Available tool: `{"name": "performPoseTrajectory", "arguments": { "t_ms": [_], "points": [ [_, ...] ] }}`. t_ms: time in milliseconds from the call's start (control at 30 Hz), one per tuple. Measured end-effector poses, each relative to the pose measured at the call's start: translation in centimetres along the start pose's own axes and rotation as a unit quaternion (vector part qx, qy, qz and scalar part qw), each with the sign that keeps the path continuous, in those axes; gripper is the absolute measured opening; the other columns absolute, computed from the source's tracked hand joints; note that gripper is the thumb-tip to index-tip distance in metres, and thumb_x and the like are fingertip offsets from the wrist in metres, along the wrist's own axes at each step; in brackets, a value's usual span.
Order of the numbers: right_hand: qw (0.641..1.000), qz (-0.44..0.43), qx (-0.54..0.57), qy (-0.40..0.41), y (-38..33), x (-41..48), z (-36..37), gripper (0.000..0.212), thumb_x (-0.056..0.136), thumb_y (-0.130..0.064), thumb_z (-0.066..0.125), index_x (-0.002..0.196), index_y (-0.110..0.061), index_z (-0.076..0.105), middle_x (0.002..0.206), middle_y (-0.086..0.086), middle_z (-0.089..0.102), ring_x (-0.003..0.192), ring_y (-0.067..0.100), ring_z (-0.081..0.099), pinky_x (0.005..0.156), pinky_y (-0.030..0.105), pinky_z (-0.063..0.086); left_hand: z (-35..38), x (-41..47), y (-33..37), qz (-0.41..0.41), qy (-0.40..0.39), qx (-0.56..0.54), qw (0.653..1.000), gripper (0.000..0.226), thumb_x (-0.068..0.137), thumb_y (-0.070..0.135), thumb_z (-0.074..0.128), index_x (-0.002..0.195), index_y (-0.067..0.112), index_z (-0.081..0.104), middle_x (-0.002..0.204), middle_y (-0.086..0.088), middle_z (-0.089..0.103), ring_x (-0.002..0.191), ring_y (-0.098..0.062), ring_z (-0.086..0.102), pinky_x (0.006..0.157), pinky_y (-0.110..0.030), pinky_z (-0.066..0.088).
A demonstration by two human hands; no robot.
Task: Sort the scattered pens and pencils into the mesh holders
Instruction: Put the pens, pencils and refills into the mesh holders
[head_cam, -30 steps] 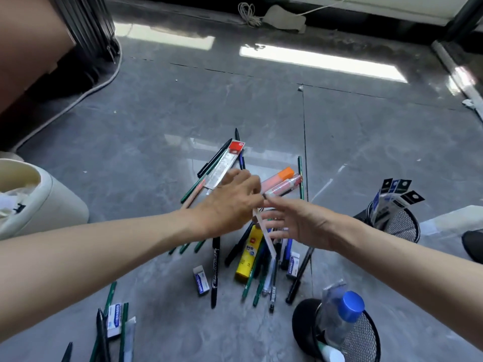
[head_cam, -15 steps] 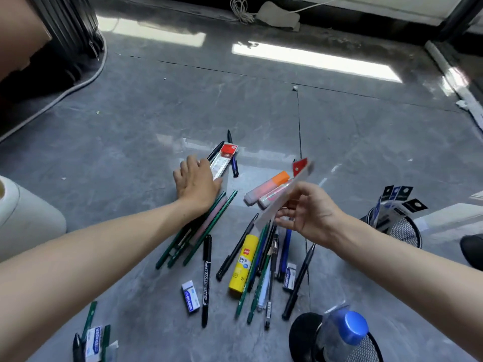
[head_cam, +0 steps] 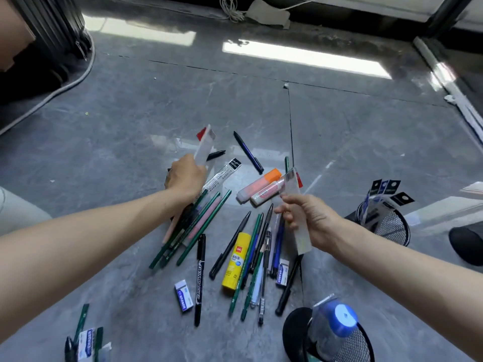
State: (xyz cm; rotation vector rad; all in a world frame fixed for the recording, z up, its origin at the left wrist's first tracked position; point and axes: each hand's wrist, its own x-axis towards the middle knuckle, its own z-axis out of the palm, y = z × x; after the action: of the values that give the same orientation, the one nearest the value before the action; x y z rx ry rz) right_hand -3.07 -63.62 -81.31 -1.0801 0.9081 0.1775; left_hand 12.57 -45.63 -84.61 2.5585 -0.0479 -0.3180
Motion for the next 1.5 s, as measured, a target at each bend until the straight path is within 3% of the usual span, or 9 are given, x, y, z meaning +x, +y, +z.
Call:
{"name": "performPoseTrajectory", "arguments": {
  "t_ms": [100,267,467,567,733,867,1100,1267,1500],
  "points": [
    [1.000,-0.014,-0.018,-0.002,-0.3,-0.5,0.3,0.021,0.086,-0.026,0.066,0.097,-0.011,0.057,0.064,0.007,0.059,0.039,0.007,0.038,0.036,0.015,0.026,-0.7,-2.6,0.7,0.077,-0.033,-0.112,0.990,0.023,0.093,0.025,0.040,0.093,0.006,0.052,0.082,-0.016,0.061,0.072,-0.032,0.059,0.066,-0.044,0.050],
    [0.999,-0.024,-0.022,-0.040,-0.6,-1.7,1.7,0.049,0.059,-0.049,0.075,0.087,-0.013,0.058,0.062,0.002,0.059,0.041,0.007,0.042,0.035,0.016,0.028,0.2,-9.8,3.8,0.133,-0.226,-0.219,0.940,0.026,0.098,0.025,0.035,0.094,0.007,0.054,0.071,-0.003,0.050,0.059,-0.017,0.046,0.045,-0.024,0.040],
    [0.999,-0.032,0.009,-0.034,-0.2,-2.6,2.0,0.004,0.078,-0.001,0.060,0.076,-0.004,0.061,0.053,0.010,0.060,0.043,0.018,0.057,0.047,0.023,0.048,0.6,-12.1,5.4,0.149,-0.394,-0.223,0.879,0.028,0.096,0.016,0.037,0.070,0.013,0.046,0.051,-0.007,0.041,0.035,-0.012,0.037,0.037,-0.018,0.027],
    [0.998,-0.061,0.008,0.007,-0.7,-2.8,1.1,0.016,0.082,0.003,0.048,0.071,-0.001,0.058,0.052,0.010,0.060,0.041,0.015,0.055,0.050,0.023,0.050,0.4,-10.2,4.5,0.173,-0.315,-0.166,0.918,0.036,0.096,0.032,0.042,0.067,0.014,0.052,0.049,0.006,0.048,0.043,-0.014,0.043,0.045,-0.024,0.034],
    [1.000,-0.012,0.005,0.008,-0.9,-3.0,-0.8,0.007,0.096,-0.013,0.049,0.095,-0.007,0.052,0.042,0.004,0.044,0.028,0.008,0.026,0.033,0.016,0.033,0.9,-4.5,2.1,0.122,-0.043,0.131,0.983,0.017,0.090,0.027,0.051,0.098,0.013,0.057,0.106,-0.011,0.057,0.097,-0.033,0.056,0.073,-0.036,0.041],
    [1.000,0.016,-0.026,-0.003,-0.1,-3.0,-1.4,0.012,0.095,-0.016,0.049,0.102,-0.007,0.054,0.042,0.002,0.040,0.030,0.007,0.021,0.030,0.013,0.020,1.4,-1.7,1.2,0.073,-0.045,0.196,0.977,0.035,0.089,0.031,0.060,0.114,0.008,0.050,0.121,-0.015,0.051,0.113,-0.035,0.049,0.081,-0.040,0.042],
    [0.998,0.056,-0.019,-0.019,0.8,-3.3,-2.1,0.013,0.092,-0.014,0.049,0.103,-0.007,0.053,0.045,0.003,0.041,0.031,0.008,0.022,0.029,0.014,0.021,2.0,-1.8,1.7,0.119,-0.064,0.210,0.968,0.011,0.083,0.003,0.049,0.073,0.007,0.047,0.095,-0.019,0.060,0.079,-0.034,0.054,0.063,-0.033,0.038],
    [0.999,0.022,-0.047,0.002,-0.1,-4.0,-1.9,0.010,0.089,-0.010,0.056,0.097,-0.005,0.057,0.044,0.001,0.044,0.030,0.007,0.025,0.031,0.015,0.021,0.3,-3.4,3.4,0.121,-0.109,-0.018,0.986,0.014,0.086,0.014,0.060,0.076,0.014,0.051,0.078,-0.004,0.057,0.072,-0.021,0.053,0.054,-0.027,0.034],
    [0.992,-0.115,-0.046,0.003,-2.9,-7.7,-1.6,0.009,0.083,-0.015,0.068,0.078,-0.010,0.064,0.042,-0.001,0.047,0.030,0.005,0.026,0.033,0.015,0.021,-2.7,-9.3,8.8,0.129,-0.327,-0.310,0.883,0.020,0.086,0.001,0.061,0.104,0.003,0.052,0.090,-0.023,0.065,0.066,-0.026,0.055,0.050,-0.031,0.036]
  ]
}}
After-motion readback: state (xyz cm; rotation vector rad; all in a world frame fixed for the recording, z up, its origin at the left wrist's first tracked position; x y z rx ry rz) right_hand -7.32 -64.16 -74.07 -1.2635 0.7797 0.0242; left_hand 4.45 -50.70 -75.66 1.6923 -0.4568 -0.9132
